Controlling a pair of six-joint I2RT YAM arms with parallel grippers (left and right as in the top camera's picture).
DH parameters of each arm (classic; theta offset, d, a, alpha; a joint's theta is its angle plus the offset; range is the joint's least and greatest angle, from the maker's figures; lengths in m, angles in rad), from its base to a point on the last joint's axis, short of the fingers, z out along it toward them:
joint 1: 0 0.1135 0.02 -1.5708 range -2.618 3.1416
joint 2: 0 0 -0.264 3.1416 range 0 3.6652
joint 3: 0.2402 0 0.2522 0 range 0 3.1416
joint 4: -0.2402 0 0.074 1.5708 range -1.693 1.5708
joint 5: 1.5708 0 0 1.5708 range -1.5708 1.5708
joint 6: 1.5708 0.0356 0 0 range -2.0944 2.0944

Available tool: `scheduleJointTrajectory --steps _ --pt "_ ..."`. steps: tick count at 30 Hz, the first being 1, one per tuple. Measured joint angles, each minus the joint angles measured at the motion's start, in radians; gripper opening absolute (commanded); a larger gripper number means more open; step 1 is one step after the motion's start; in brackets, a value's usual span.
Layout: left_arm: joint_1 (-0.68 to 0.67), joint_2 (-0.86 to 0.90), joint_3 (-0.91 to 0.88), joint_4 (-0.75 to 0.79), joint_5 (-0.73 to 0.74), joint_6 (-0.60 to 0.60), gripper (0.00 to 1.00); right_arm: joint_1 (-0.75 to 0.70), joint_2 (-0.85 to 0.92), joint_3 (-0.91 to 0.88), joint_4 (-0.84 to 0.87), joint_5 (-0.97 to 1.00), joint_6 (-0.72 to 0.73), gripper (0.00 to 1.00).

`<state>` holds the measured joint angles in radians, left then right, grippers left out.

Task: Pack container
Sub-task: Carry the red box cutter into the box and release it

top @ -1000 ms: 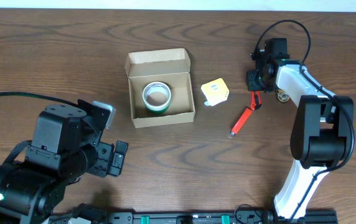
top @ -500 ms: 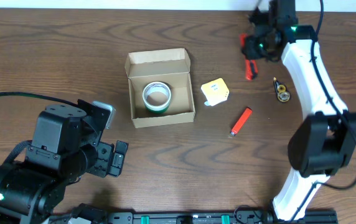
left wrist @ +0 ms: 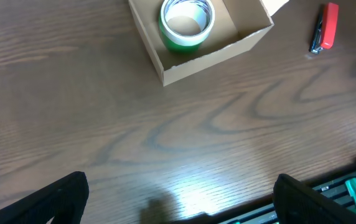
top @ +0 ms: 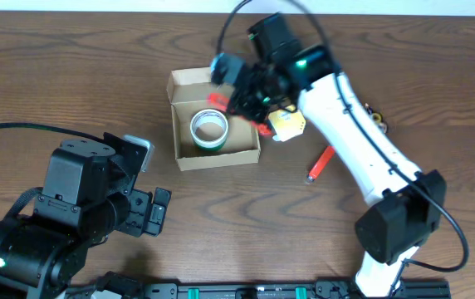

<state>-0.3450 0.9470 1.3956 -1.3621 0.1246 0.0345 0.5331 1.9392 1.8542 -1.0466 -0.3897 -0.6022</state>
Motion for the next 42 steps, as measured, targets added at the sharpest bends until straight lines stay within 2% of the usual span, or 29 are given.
scheduleJointTrajectory --steps 8,23,25,27,28,29,33,39,42 --pt "0.000 0.000 0.000 0.000 0.000 0.000 0.95 0.089 0.103 0.000 -0.025 -0.004 -0.135 0.19" --pt "0.000 0.000 0.000 0.000 0.000 0.000 0.95 0.093 0.140 -0.001 -0.008 -0.003 -0.269 0.29" --pt "0.000 0.000 0.000 0.000 0.000 0.000 0.95 0.093 0.141 -0.001 -0.006 -0.003 -0.274 0.34" --pt "0.000 0.000 0.000 0.000 0.000 0.000 0.95 0.093 0.142 -0.001 -0.007 -0.004 -0.280 0.47" --pt "0.000 0.000 0.000 0.000 0.000 0.000 0.95 0.094 0.143 -0.001 -0.008 -0.003 -0.277 0.56" --pt "0.000 0.000 0.000 0.000 0.000 0.000 0.95 0.094 0.144 -0.001 -0.007 -0.004 -0.283 0.59" --pt "0.000 0.000 0.000 0.000 0.000 0.000 0.95 0.098 0.145 -0.001 -0.002 -0.004 -0.285 0.63" --pt "0.000 0.000 0.000 0.000 0.000 0.000 0.95 0.106 0.146 0.032 -0.034 0.010 -0.233 0.60" --pt "0.000 0.000 0.000 0.000 0.000 0.000 0.95 0.098 0.146 0.096 -0.047 0.060 -0.167 0.66"
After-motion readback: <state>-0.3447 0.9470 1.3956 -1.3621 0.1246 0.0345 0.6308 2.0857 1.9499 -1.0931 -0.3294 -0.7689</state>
